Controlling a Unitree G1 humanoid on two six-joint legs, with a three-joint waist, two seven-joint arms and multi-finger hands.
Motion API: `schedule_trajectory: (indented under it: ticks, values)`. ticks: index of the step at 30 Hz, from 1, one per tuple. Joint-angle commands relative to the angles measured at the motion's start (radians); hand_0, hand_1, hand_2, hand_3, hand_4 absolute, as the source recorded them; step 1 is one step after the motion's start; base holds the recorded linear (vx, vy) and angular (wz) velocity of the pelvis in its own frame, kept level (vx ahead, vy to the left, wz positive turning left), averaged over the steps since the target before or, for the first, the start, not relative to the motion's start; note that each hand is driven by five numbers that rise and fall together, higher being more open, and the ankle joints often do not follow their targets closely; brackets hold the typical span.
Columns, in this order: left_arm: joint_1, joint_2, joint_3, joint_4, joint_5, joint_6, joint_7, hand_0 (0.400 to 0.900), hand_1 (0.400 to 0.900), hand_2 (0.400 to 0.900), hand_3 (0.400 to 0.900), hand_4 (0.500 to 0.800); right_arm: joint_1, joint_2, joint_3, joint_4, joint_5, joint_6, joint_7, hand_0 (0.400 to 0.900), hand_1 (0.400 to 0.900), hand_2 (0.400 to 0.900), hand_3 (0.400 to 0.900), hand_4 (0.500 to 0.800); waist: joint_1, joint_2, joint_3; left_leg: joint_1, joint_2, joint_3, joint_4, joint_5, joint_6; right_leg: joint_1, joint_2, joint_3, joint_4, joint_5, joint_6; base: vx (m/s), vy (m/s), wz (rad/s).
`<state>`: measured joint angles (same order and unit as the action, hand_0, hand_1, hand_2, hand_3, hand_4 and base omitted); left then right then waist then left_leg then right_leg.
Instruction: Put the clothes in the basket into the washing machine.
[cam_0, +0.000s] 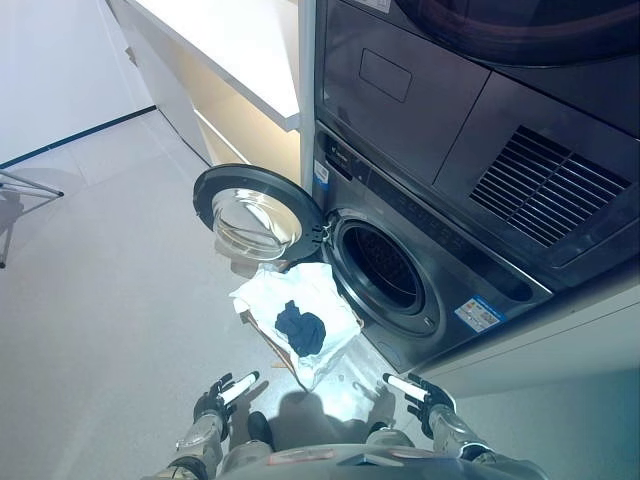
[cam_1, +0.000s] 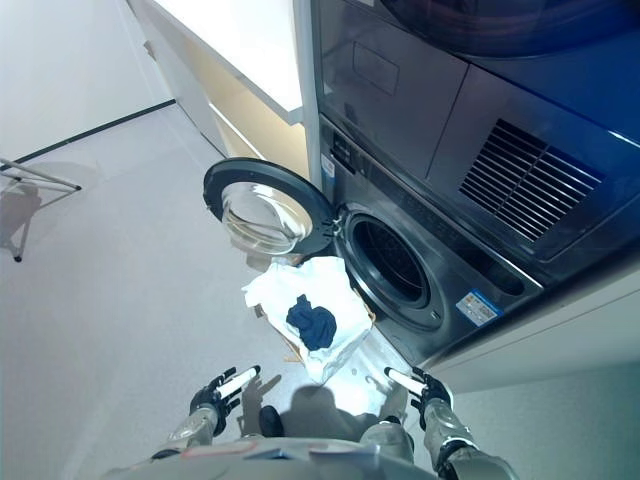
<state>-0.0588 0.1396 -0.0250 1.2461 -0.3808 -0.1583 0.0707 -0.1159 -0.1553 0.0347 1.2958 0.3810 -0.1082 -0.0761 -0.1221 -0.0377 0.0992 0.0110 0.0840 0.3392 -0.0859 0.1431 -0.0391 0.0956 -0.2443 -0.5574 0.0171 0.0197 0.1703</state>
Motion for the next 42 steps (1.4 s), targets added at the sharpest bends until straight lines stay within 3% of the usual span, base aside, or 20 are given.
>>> schedule_trajectory:
  ticks: [1, 17, 22, 24, 33, 41, 42]
  values:
    - [-0.076, 0.014, 0.012, 0.013, 0.036, -0.05, -0.01, 0.9, 0.9, 0.9, 0.9, 0.8, -0.107, -0.013, -0.014, 0.044, -0.002, -0.035, 0.009, 0.9, 0.9, 0.9, 0.9, 0.8, -0.007, -0.02, 0.014, 0.102, 0.004, 0.013, 0.074, -0.167, -0.029, -0.09, 0.001, 0.022, -0.035, 0.108, 0.022, 0.0, 0.0, 0.0]
    - [-0.077, 0.017, 0.01, 0.017, 0.035, -0.048, -0.012, 0.9, 0.9, 0.9, 0.9, 0.8, -0.111, -0.012, -0.005, 0.04, -0.006, -0.034, 0.012, 0.9, 0.9, 0.9, 0.9, 0.8, -0.006, -0.021, 0.018, 0.101, 0.004, 0.012, 0.074, -0.167, -0.029, -0.096, 0.0, 0.023, -0.033, 0.109, 0.022, 0.0, 0.0, 0.0]
    - [-0.08, 0.013, 0.005, -0.018, 0.008, -0.059, -0.003, 0.9, 0.9, 0.9, 0.9, 0.8, -0.118, -0.013, -0.012, 0.009, 0.021, -0.044, 0.001, 0.9, 0.9, 0.9, 0.9, 0.8, -0.006, -0.015, 0.033, 0.089, 0.003, 0.004, 0.073, -0.16, -0.029, -0.112, 0.001, 0.024, -0.03, 0.111, 0.022, 0.0, 0.0, 0.0]
    - [-0.078, 0.01, -0.004, -0.07, -0.013, -0.068, 0.004, 0.9, 0.9, 0.9, 0.9, 0.8, -0.123, -0.014, -0.002, -0.035, 0.025, -0.052, -0.006, 0.9, 0.9, 0.9, 0.9, 0.8, -0.005, -0.013, 0.046, 0.075, 0.003, 0.0, 0.073, -0.154, -0.029, -0.126, 0.0, 0.026, -0.029, 0.112, 0.023, -0.02, 0.003, 0.02]
    - [-0.031, 0.06, -0.033, -0.598, -0.111, -0.159, 0.055, 0.9, 0.9, 0.9, 0.9, 0.8, -0.168, -0.086, 0.193, -0.51, -0.132, -0.1, -0.025, 0.9, 0.9, 0.9, 0.9, 0.8, 0.024, -0.033, 0.184, -0.119, 0.015, -0.056, 0.151, -0.131, -0.029, -0.304, -0.013, 0.035, 0.043, 0.103, 0.016, -0.12, -0.032, 0.07]
    - [-0.165, 0.125, -0.098, -0.889, -0.091, -0.222, 0.138, 0.9, 0.9, 0.9, 0.9, 0.8, -0.474, -0.192, 0.308, -0.567, -0.278, -0.113, -0.091, 0.9, 0.9, 0.9, 0.9, 0.8, 0.095, -0.053, 0.328, -0.396, 0.047, -0.115, 0.307, -0.142, -0.032, -0.564, -0.071, -0.01, 0.19, 0.088, 0.007, -0.16, -0.061, 0.23]
    - [-0.183, 0.131, -0.105, -0.92, -0.082, -0.226, 0.149, 0.9, 0.9, 0.9, 0.9, 0.8, -0.504, -0.199, 0.316, -0.557, -0.295, -0.113, -0.101, 0.9, 0.9, 0.9, 0.9, 0.8, 0.107, -0.049, 0.337, -0.422, 0.056, -0.134, 0.335, -0.174, -0.042, -0.588, -0.07, 0.0, 0.221, 0.061, 0.022, -0.09, -0.075, 0.18]
